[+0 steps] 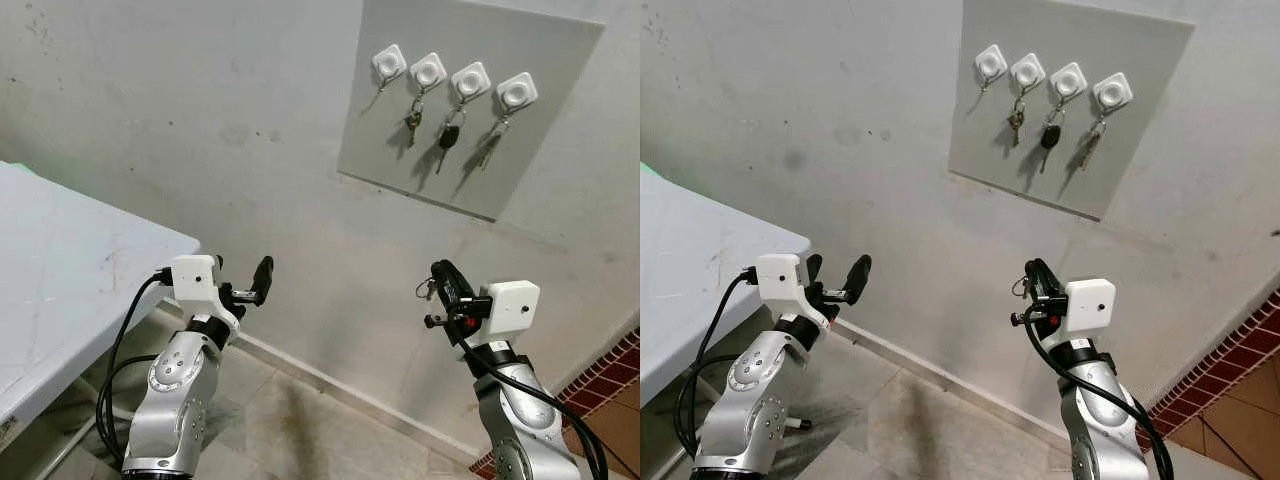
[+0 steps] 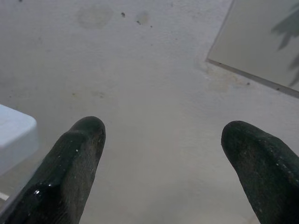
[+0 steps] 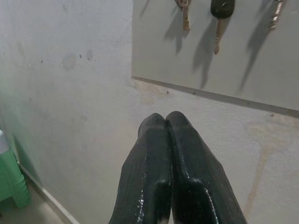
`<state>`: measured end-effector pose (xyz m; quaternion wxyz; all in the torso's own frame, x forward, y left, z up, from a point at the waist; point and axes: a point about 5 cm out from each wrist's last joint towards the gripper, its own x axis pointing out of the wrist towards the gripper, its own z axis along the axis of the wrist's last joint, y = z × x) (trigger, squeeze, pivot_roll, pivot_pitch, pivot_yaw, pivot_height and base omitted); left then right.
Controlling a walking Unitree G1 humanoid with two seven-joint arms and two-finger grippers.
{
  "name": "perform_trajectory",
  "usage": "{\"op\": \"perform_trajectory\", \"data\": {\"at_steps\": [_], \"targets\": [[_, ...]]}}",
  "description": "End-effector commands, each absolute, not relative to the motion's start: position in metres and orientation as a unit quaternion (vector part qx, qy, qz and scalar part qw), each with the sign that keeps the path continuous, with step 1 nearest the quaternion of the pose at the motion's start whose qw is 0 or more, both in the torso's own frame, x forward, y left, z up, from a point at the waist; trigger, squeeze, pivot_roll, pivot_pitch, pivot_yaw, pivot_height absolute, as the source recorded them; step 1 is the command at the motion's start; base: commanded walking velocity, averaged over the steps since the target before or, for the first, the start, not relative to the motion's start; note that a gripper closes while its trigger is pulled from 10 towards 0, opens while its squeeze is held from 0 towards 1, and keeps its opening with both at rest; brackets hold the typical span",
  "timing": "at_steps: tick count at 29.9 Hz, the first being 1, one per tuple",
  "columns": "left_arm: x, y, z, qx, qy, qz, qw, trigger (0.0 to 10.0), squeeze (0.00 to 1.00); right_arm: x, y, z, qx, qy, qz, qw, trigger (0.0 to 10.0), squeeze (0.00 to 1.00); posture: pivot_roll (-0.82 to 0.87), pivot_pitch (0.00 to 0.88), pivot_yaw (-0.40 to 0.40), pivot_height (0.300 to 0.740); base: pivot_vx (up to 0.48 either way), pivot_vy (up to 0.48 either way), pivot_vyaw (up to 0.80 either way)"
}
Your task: Hang keys on a hook
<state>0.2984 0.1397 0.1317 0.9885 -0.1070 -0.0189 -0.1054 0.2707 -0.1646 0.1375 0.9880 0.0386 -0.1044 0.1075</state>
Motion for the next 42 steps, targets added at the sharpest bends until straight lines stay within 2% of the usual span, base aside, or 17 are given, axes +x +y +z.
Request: {"op": "perform_trajectory", "data": {"at_steps": [1,42], "targets": [[0.2972,0.1383,0.1313,-0.107,-0.02,-0.108,0.988,10.0,0.0,0.2705,-0.1648,0.1407,0.036,-0.111,0.112,0.987,10.0,0.0,0.01,0.0,-0.072,0.74,0.296,0.0,0.0],[0.2982,0.137,0.1322,-0.116,-0.019,-0.102,0.988,10.0,0.0,0.27,-0.1602,0.1388,0.042,-0.106,0.121,0.986,10.0,0.0,0.01,0.002,-0.076,0.74,0.304,0.0,0.0]]}}
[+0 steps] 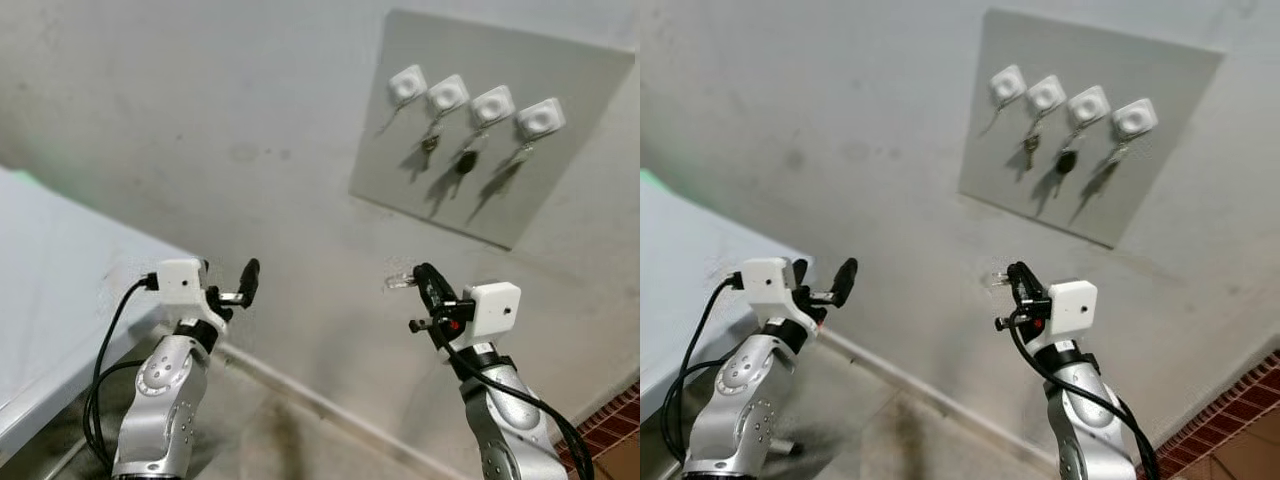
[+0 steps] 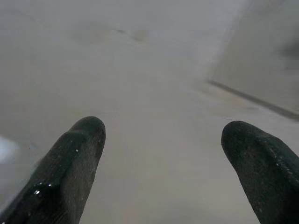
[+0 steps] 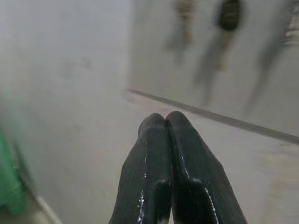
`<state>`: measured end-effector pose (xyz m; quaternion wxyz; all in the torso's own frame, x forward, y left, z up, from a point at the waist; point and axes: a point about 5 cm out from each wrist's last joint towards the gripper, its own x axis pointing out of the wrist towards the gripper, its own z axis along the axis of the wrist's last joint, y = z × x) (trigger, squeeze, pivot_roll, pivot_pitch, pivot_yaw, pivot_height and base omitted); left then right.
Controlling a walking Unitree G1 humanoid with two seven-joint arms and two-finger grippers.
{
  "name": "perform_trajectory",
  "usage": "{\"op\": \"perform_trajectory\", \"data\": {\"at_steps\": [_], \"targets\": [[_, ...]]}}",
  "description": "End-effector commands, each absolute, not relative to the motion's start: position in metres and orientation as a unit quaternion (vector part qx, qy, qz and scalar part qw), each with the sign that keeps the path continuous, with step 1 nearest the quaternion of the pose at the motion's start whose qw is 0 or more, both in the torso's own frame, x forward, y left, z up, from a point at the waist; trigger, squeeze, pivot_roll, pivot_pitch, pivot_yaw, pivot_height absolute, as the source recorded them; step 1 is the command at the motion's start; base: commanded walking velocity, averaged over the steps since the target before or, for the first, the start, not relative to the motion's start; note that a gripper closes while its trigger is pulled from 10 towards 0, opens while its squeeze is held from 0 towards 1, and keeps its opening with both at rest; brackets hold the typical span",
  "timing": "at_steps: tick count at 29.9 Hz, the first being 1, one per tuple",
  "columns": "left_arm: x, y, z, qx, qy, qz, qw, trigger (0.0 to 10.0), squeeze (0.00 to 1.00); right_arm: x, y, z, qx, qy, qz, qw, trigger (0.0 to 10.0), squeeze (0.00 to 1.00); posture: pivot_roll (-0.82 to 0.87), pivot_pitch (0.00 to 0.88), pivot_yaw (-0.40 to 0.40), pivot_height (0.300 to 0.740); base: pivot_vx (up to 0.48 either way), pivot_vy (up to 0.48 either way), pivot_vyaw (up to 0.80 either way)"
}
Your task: Hang keys on a hook
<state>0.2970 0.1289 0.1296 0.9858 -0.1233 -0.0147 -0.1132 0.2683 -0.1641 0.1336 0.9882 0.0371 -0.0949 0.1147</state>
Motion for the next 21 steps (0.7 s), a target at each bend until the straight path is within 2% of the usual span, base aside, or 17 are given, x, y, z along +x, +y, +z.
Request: {"op": "perform_trajectory", "data": {"at_steps": [1,21], "targets": [[0.2982,0.1369,0.1321,-0.116,-0.019,-0.102,0.988,10.0,0.0,0.27,-0.1601,0.1388,0.042,-0.106,0.12,0.986,10.0,0.0,0.01,0.002,-0.076,0.74,0.315,0.0,0.0],[0.2974,0.1341,0.1302,-0.12,-0.011,-0.099,0.988,10.0,0.0,0.2696,-0.1583,0.1393,0.043,-0.105,0.125,0.986,10.0,0.0,0.01,0.002,-0.076,0.74,0.296,0.0,0.0]]}}
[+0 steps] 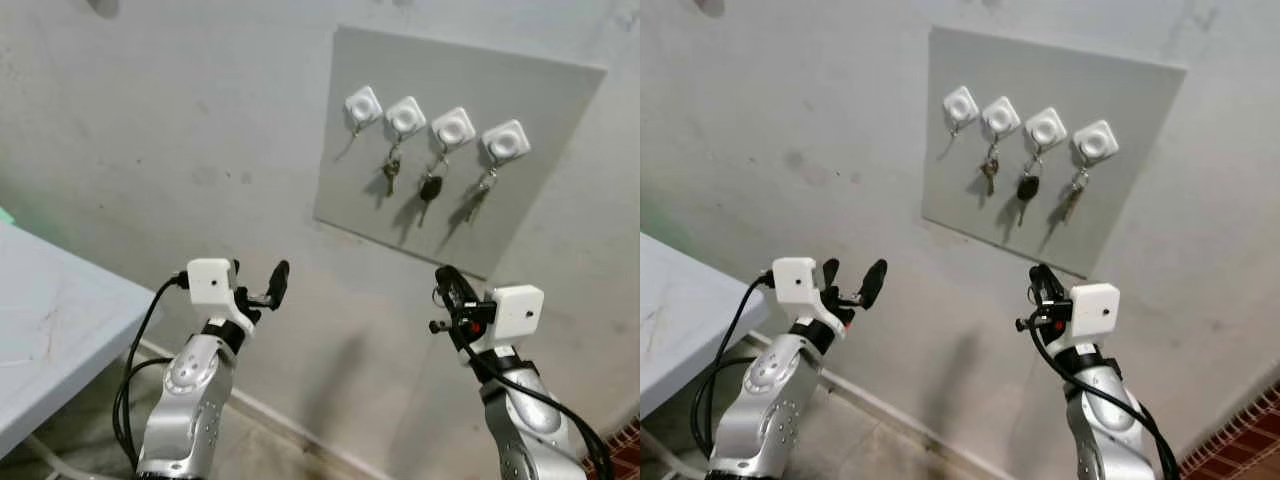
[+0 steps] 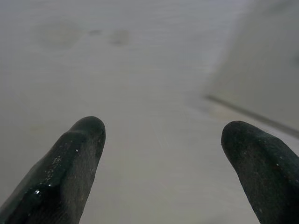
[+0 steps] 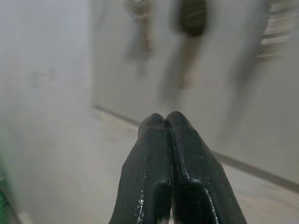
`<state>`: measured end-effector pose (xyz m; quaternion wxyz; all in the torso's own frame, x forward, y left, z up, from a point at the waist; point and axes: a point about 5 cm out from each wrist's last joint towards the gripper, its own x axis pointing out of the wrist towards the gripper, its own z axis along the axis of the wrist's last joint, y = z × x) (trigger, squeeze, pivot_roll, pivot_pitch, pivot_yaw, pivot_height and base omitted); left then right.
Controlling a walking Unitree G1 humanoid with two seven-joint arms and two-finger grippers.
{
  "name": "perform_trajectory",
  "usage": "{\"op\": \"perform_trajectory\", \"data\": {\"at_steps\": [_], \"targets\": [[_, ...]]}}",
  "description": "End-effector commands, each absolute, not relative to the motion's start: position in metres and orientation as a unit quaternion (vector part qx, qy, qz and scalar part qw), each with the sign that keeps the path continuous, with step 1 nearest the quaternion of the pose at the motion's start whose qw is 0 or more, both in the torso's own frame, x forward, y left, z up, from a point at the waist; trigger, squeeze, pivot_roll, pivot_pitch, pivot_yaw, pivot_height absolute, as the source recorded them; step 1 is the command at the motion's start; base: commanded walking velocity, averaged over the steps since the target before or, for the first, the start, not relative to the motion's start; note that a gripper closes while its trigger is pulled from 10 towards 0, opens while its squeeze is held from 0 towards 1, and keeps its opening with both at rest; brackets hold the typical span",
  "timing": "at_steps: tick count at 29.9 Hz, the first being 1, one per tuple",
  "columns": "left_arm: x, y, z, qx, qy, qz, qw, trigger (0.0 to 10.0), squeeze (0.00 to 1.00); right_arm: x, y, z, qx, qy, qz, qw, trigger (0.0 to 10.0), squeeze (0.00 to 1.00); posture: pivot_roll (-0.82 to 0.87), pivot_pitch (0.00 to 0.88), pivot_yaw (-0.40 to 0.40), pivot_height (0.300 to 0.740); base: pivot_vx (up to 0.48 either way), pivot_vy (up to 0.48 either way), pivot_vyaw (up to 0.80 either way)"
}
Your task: Hang keys on a hook
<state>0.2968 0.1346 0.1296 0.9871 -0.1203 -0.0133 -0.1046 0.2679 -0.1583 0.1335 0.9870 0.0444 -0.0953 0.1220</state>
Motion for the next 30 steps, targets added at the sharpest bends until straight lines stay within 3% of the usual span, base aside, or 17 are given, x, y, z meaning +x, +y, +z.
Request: {"op": "perform_trajectory", "data": {"at_steps": [1,14,30], "targets": [[0.297,0.134,0.13,-0.12,-0.01,-0.095,0.988,10.0,0.0,0.27,-0.158,0.139,0.043,-0.105,0.125,0.986,10.0,0.0,0.01,0.002,-0.076,0.74,0.0,0.0,0.0],[0.298,0.116,0.147,-0.115,-0.035,-0.153,0.981,10.0,0.0,0.279,-0.145,0.15,0.036,-0.117,0.188,0.975,10.0,0.0,0.0,0.006,-0.068,0.74,0.0,0.0,0.0],[0.302,0.091,0.173,-0.108,-0.063,-0.219,0.968,10.0,0.0,0.32,-0.117,0.188,0.025,-0.167,0.279,0.945,10.0,0.0,0.01,0.003,-0.072,0.74,0.0,0.0,0.0]]}}
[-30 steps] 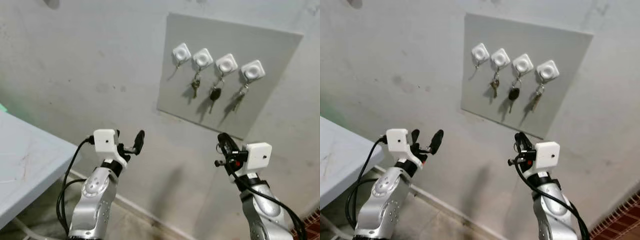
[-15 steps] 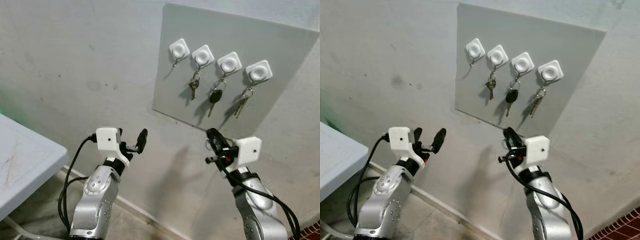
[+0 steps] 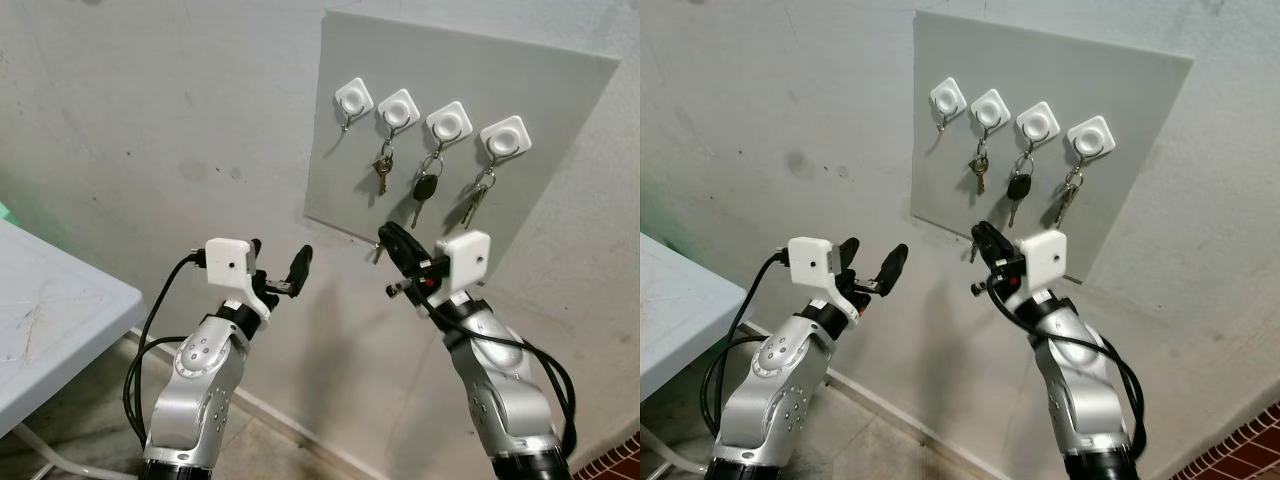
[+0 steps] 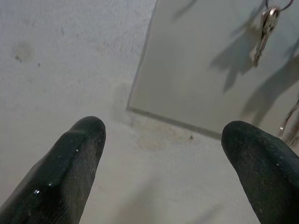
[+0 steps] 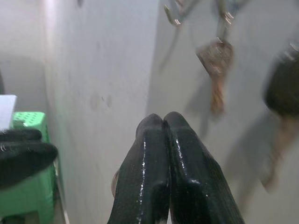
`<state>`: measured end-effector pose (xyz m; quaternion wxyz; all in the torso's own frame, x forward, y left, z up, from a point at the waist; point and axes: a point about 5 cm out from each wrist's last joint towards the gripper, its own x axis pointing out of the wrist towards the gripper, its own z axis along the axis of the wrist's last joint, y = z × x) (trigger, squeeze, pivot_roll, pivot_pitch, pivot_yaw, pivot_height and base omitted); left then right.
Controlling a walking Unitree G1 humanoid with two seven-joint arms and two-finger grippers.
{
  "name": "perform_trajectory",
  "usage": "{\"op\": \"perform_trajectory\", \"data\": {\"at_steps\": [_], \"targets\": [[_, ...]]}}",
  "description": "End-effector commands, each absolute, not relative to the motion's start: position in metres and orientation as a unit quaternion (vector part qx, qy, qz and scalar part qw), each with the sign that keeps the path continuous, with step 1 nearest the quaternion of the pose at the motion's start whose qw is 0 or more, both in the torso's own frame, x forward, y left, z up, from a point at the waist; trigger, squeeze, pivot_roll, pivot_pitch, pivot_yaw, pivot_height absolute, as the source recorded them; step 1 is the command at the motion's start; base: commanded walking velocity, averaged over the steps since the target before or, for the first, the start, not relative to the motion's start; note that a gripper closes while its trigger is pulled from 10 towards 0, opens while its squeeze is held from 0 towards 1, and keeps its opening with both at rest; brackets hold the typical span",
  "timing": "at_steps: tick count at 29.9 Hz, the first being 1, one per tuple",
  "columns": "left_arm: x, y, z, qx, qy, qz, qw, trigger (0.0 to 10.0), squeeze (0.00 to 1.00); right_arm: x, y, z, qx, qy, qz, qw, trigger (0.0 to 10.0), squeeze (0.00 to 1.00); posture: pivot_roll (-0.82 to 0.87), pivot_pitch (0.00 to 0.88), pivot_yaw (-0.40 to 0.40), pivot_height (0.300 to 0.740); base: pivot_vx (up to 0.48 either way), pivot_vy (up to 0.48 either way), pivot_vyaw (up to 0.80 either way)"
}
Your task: Hang keys on a hook
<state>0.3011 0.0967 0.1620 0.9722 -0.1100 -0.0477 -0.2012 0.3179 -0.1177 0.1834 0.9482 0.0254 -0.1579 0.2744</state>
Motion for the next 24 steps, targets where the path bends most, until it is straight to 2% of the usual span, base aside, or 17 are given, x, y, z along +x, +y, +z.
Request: {"op": "perform_trajectory", "data": {"at_steps": [1,13,24], "targets": [[0.303,0.089,0.176,-0.109,-0.066,-0.221,0.967,10.0,0.0,0.323,-0.114,0.192,0.023,-0.173,0.284,0.943,10.0,0.0,0.01,0.008,-0.076,0.74,0.0,0.0,0.0],[0.304,0.084,0.187,-0.114,-0.076,-0.231,0.963,10.0,0.0,0.349,-0.099,0.214,0.031,-0.2,0.302,0.931,10.0,0.0,0.01,0.031,-0.077,0.74,0.0,0.0,0.0],[0.303,0.079,0.199,-0.122,-0.085,-0.244,0.958,10.0,0.0,0.368,-0.09,0.234,0.06,-0.233,0.283,0.928,10.0,0.0,0.01,0.047,-0.063,0.74,0.0,0.0,0.0]]}}
